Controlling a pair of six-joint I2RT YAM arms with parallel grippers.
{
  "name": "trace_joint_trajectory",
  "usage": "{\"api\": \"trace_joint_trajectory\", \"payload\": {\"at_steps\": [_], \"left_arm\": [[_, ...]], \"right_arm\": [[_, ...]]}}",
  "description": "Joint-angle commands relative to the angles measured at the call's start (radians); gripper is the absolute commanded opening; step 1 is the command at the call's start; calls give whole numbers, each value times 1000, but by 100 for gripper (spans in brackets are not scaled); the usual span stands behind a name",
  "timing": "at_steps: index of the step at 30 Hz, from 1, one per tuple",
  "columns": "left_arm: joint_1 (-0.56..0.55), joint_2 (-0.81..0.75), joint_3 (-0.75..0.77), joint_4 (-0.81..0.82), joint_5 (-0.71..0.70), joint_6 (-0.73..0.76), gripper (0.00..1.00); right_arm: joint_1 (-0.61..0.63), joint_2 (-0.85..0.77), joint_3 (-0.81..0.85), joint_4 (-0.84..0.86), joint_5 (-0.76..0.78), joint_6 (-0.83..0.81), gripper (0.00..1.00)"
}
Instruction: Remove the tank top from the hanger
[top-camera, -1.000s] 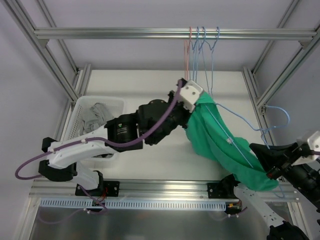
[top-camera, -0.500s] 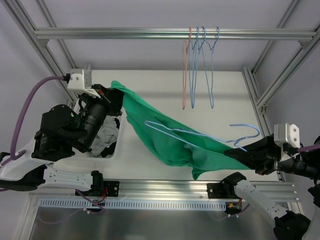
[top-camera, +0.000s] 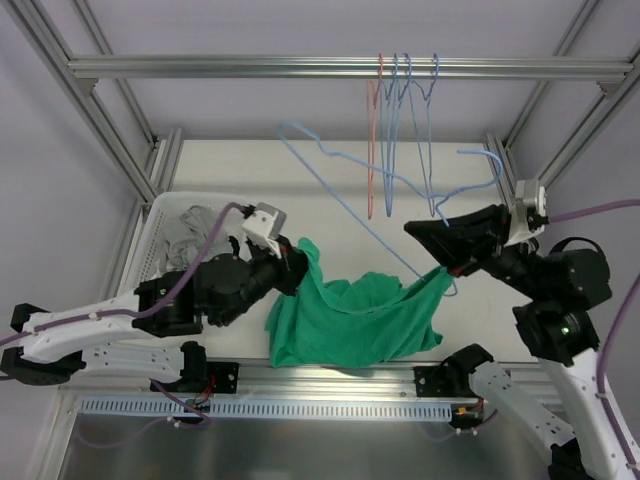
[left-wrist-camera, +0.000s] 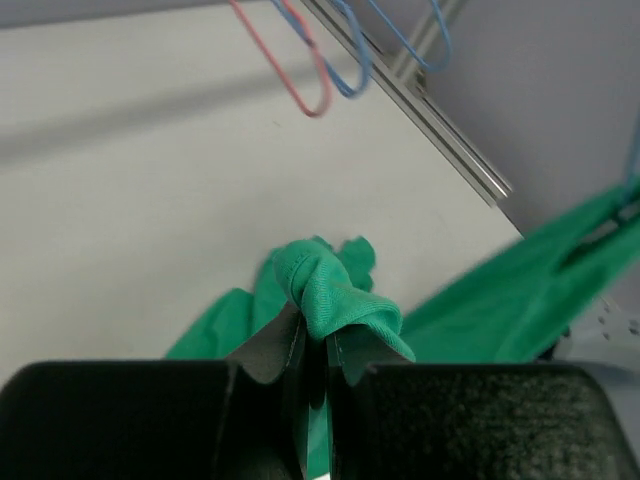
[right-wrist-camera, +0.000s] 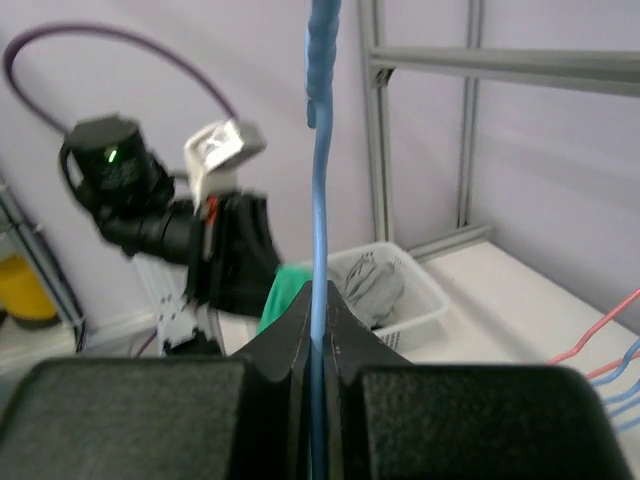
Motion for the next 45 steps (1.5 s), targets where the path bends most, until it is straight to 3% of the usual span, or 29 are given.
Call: {"api": "trace_joint_trajectory", "payload": {"at_steps": [1,2,6,10,14,15,16,18,19,21,22,24,25,29,31,32,36,42,45], "left_arm": [[-4,109,-49,168,341,24,0],[-11,132,-65,206,465,52,0],[-55,208,-184,406,553,47,0],[-63,266,-327,526,528,-25,0],[-78,346,-393,518,371,-141,0],[-81,361,-401,460,328,-179,0],[-81,384,-401,432,295,-213,0],[-86,396,-390,295,170,-330,0],[-86,398,-387,249,134,-404,0],[-86,393,-378,164,46,-471,0],[-86,384,-376,120,32,-485,0],[-86,377,-367,95,32,-480,0],[-86,378,-364,83,36,-465,14],[-86,378,-347,66,55,-437,36],[-86,367,-342,53,56,-439,53],[-86,358,-338,37,58,-440,68],[-86,288,-300,-63,55,-421,98],[-78,184,-214,-272,-25,-393,99],[-22,111,-215,-287,-19,-373,99]], "right_arm": [[10,24,-108,633,171,256,0],[12,33,-160,691,235,271,0],[23,38,-251,910,444,276,0],[26,-7,-322,1079,652,243,0],[26,-79,-304,999,636,123,0],[24,-100,-259,872,599,29,0],[26,-116,-113,532,560,-30,0],[24,-114,82,133,585,-121,0],[26,-104,250,-197,629,-150,0],[24,-75,371,-455,819,-185,0],[26,-43,487,-704,943,-216,0],[26,-22,537,-926,1019,-251,0],[26,-24,537,-959,1062,-259,0],[30,-55,410,-1033,1119,-265,0],[30,-33,366,-1050,1137,-268,0],[32,-22,349,-1048,1134,-273,0],[32,80,355,-1001,1174,-296,0],[-8,307,506,-895,1168,-374,1],[-143,438,615,-842,1043,-364,0]]}}
